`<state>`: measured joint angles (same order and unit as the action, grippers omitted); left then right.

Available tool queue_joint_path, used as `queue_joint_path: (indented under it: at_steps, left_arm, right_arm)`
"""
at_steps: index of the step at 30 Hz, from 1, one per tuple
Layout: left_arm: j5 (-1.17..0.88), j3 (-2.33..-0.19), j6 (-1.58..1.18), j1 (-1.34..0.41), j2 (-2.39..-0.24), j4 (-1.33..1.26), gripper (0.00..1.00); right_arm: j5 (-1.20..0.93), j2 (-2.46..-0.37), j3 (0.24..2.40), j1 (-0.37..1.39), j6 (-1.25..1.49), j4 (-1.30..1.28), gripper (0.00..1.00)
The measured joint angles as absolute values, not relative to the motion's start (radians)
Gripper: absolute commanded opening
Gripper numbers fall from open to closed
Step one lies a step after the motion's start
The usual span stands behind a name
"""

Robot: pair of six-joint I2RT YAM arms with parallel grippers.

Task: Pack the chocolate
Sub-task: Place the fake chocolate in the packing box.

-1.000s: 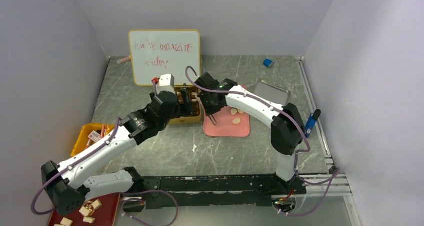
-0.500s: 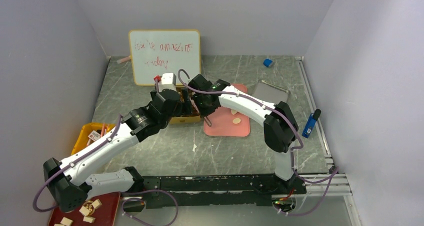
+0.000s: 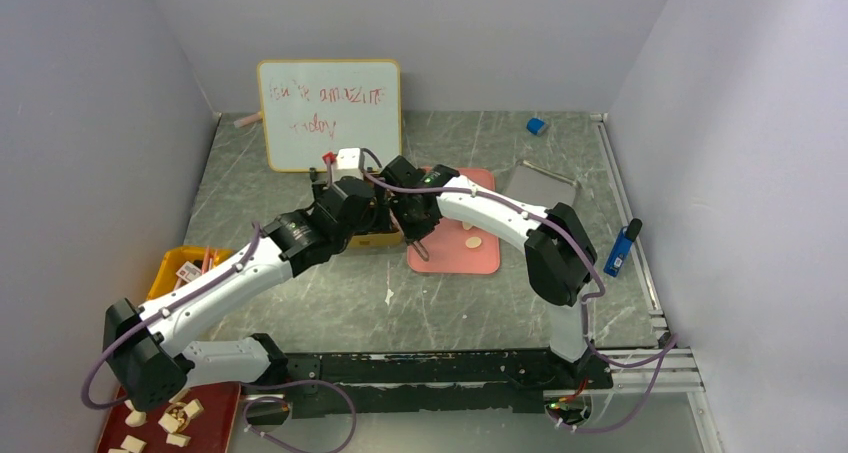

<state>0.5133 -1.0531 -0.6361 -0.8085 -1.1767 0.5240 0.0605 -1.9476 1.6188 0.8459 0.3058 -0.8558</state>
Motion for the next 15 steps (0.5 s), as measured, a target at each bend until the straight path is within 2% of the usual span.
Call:
queue_joint_path:
  at_steps: [7, 9, 11, 15]
  left_arm:
    - [0.512, -1.061, -0.631, -0.809, -1.192, 0.518, 0.92]
    - [0.512, -1.061, -0.63, -0.809, -1.196, 0.516, 0.92]
    - [0.512, -1.061, -0.629, -0.808, -1.202, 0.513, 0.92]
    - [0.51, -1.063, -0.623, -0.805, -1.21, 0.509, 0.92]
  right_arm:
    - [0.058, -1.949, 1.618, 0.841, 0.29, -0.855, 0.02]
    - [0.058, -1.95, 1.618, 0.838, 0.288, -0.855, 0.09]
    - [0.057, -1.951, 1.618, 0.835, 0.286, -0.855, 0.2]
    - [0.049, -1.953, 1.618, 0.832, 0.282, -0.854, 0.31]
